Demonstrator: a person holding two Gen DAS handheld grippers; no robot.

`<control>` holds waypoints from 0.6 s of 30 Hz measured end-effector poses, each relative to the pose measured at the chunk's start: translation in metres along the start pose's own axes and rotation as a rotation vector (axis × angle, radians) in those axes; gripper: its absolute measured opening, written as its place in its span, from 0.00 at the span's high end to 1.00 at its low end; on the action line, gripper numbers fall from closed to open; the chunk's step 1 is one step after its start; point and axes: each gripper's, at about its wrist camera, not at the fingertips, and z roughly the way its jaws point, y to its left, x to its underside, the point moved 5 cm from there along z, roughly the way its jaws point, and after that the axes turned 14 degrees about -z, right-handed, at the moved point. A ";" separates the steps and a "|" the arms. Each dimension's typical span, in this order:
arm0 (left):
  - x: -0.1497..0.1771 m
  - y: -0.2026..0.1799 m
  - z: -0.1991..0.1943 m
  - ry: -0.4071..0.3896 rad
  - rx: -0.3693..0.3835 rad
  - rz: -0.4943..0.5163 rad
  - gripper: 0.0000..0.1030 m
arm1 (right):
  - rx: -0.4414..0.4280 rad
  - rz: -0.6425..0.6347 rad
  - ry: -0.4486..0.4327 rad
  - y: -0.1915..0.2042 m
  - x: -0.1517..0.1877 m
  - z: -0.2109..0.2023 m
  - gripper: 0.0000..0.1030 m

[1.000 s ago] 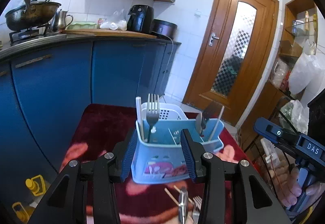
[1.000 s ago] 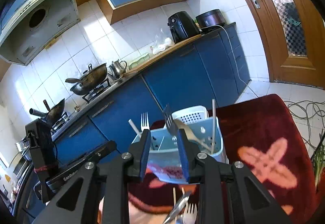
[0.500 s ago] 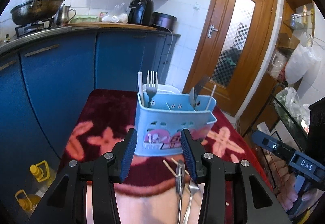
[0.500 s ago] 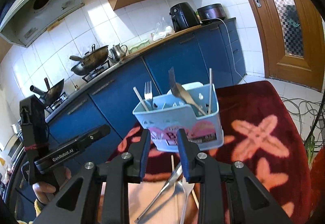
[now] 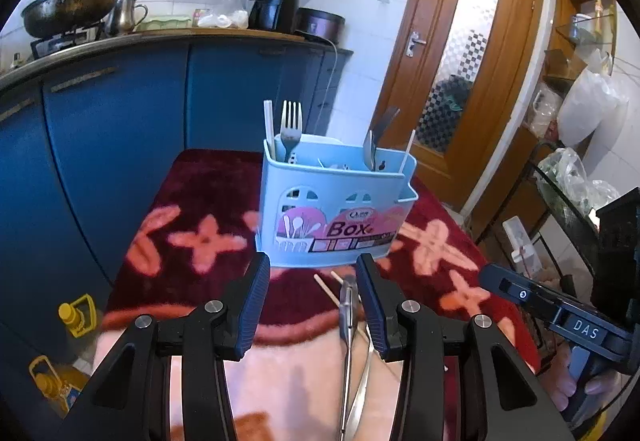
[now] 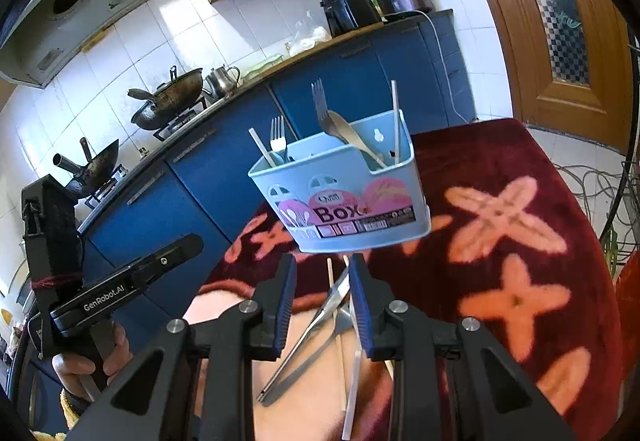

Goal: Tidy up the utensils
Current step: 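Move both tools back down to the utensils in front of the holder, then close the left tool on a metal butter knife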

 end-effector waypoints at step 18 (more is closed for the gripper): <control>0.036 -0.001 0.039 0.125 -0.038 0.027 0.55 | 0.022 0.019 0.135 -0.014 0.035 0.025 0.71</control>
